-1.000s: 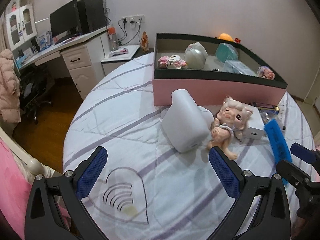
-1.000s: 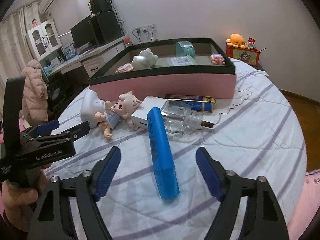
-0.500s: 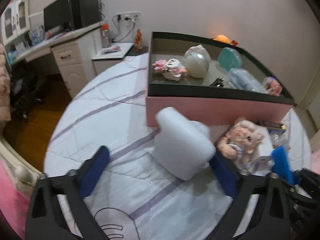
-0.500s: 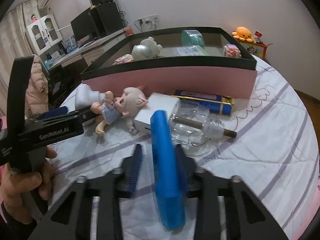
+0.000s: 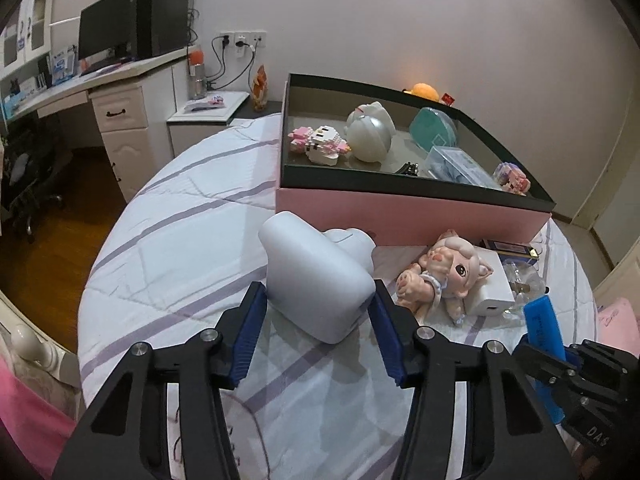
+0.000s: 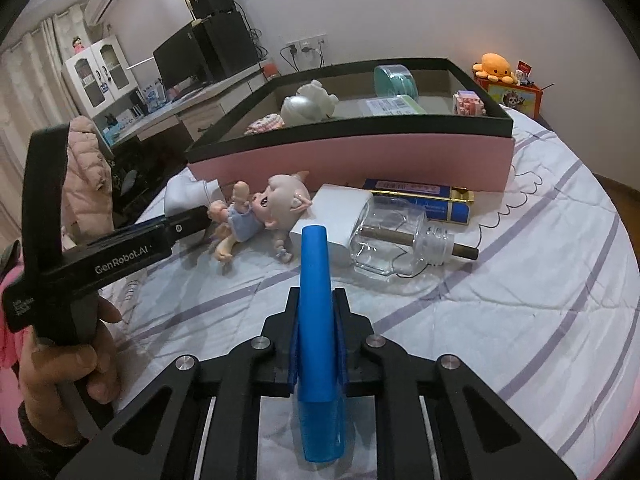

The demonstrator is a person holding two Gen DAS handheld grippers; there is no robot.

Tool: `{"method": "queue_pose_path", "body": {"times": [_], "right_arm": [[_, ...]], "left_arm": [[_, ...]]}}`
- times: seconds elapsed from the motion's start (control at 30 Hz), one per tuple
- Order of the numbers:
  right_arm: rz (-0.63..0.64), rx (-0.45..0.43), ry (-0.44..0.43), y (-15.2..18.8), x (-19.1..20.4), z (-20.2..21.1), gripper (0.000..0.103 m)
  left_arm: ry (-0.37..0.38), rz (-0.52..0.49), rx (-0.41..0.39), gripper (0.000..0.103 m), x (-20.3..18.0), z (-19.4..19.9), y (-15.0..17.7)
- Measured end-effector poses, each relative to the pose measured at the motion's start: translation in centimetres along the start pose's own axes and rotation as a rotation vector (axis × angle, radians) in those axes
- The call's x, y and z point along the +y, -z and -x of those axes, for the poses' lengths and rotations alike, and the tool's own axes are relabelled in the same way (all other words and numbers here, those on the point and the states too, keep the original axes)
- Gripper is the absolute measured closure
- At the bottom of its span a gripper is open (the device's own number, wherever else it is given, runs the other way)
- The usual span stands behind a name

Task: Organize rigid objects
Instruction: 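Grasp the white toy with the left gripper while the right grasps the blue toothbrush case, then carry the white toy and blue case into the tray while both grippers release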

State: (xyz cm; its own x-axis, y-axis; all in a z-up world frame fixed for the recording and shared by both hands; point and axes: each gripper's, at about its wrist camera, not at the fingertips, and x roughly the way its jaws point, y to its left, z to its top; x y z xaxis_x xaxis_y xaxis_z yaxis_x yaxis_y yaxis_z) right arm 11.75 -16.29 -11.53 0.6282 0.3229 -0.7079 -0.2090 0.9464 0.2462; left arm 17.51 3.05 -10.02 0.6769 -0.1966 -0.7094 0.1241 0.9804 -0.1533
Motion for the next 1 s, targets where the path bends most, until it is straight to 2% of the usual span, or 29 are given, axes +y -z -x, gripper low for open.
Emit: {"method": "queue_pose_path", "body": {"times": [0.33,0.53,0.77,1.0], "right_arm": [[0.0,-0.052,-0.018,-0.6,0.2,2.6,0.089],[0.022,-0.088,-0.015,-2.0,0.4,3.9,0.089],[0.059,-0.153,0.008,-5.8,0.5,6.0,0.089],[0.08,-0.199,0.019,-11.0,-0.2,6.4,0.089]], "left_arm": [[-0.01,0.021,-0.053,0.05,1.4,4.2,0.6],[0.014,-0.005,-0.107,0.05,0.4,6.9,-0.2],[0.044,-0.038,-0.165,0.05,-1.4,8.5,-3.7],[0.075,-0.075,-0.197,0.05,-3.4,7.7,-7.5]]}}
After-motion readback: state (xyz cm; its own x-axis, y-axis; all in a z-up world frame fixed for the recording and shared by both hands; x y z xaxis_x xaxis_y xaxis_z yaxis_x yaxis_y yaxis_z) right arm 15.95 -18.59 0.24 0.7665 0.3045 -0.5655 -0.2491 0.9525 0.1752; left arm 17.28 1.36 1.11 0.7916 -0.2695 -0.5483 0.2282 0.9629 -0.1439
